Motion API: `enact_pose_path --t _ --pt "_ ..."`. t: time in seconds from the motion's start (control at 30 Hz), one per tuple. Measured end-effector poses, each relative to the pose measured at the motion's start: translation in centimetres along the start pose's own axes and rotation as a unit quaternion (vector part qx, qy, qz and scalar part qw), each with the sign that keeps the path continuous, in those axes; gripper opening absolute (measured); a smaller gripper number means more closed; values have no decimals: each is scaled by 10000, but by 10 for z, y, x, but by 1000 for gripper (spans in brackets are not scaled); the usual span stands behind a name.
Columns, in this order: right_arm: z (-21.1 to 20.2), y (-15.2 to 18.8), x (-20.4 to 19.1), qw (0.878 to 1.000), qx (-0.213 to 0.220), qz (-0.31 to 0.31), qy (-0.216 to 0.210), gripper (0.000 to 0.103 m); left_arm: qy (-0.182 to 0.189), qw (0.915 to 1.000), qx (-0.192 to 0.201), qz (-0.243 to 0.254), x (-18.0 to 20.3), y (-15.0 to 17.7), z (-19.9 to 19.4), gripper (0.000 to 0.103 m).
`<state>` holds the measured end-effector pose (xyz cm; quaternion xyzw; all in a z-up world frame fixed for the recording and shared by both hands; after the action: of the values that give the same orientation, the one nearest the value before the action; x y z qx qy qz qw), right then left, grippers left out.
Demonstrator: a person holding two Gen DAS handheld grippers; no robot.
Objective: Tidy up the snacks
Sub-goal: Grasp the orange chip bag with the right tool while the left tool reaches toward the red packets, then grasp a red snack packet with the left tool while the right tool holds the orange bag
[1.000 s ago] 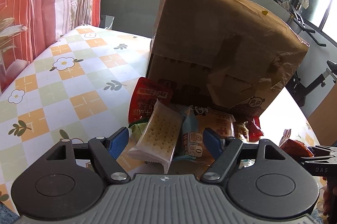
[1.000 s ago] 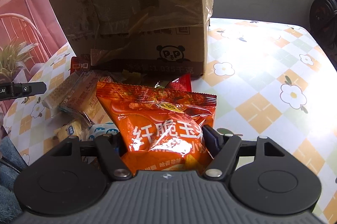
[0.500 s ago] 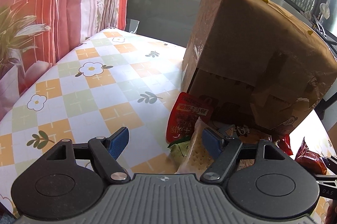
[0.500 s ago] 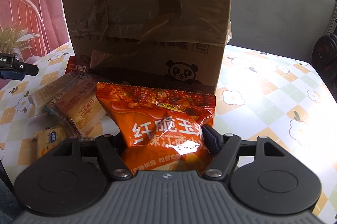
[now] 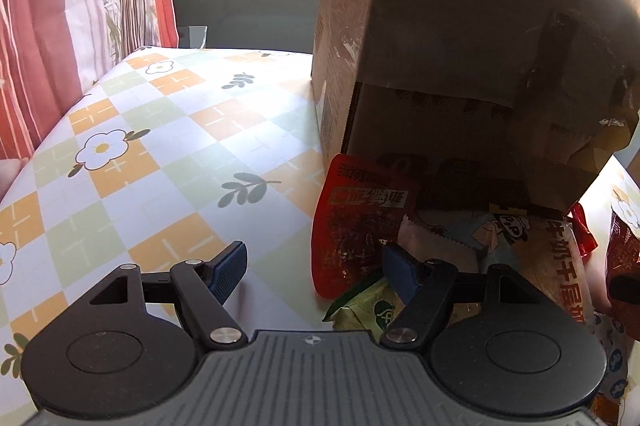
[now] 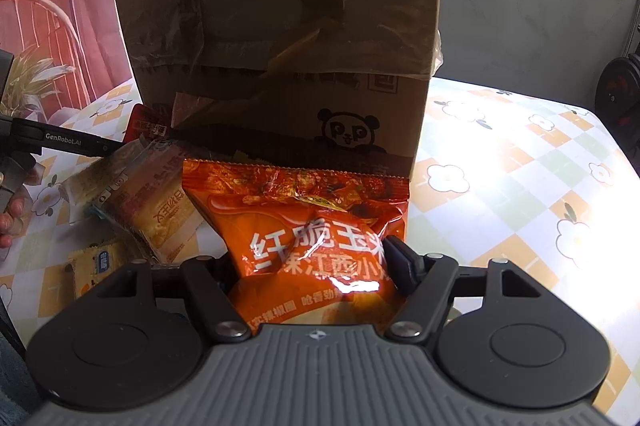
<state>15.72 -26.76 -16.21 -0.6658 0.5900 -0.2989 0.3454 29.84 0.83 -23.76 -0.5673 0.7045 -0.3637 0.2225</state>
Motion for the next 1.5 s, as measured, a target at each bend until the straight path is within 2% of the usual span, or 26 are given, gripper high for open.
enact_pose_path --t 0.1,0.23,0.3,0.37,0.43,0.47,0.63,0.7,0.77,0.87,1.0,1.13,1.23,1.4,1.5 --pt "2 0 -1 10000 -42 -37 2 72 133 9998 -54 -104 3 0 8 76" --pt "5 -2 0 10000 -81 -33 -11 72 151 9998 28 142 14 -2 18 76" --pt "6 -2 1 10000 -82 -27 -23 72 167 9997 73 166 15 -2 20 71" --pt "6 -2 2 10000 -81 -25 -31 72 112 9995 98 284 20 -1 21 60" --pt "6 -2 1 10000 -81 -18 -36 72 207 9992 86 339 25 -1 19 53" --pt "7 -1 2 10000 -81 -9 -40 72 191 9991 74 375 26 -1 19 53" --pt "5 0 3 10000 -59 -3 -62 72 140 9990 105 413 29 -4 25 53" --pt "4 1 4 10000 -49 -3 -85 72 173 9990 131 379 29 -5 27 58" --pt "3 1 3 10000 -46 0 -87 72 265 9992 147 258 28 -6 28 65" --pt "3 1 3 10000 -45 3 -86 72 363 9993 122 -56 22 -8 28 67" --pt "2 1 3 9999 -43 29 -91 72 667 9962 131 -547 16 -9 21 67" --pt "2 1 2 9999 -43 32 -91 72 853 9947 304 -496 16 -11 16 74" --pt "2 1 2 9999 -48 36 -91 72 796 9956 340 -349 22 -13 20 74" --pt "3 1 2 9999 -51 25 -103 72 801 9966 71 -166 40 -5 26 74" --pt "3 1 2 9999 -55 15 -101 72 574 9981 44 205 49 -3 30 74"
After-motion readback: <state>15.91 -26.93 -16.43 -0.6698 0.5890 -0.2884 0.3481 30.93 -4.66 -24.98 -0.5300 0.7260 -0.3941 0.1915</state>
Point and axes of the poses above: each gripper's, at about its wrist camera, not at the fingertips, and z roughly the way its jaws point, x to its right, y to its underside, the point moved 5 cm from there along z, roughly the way its jaws point, and after that the axes turned 6 degrees about x, right-handed, at the moved point
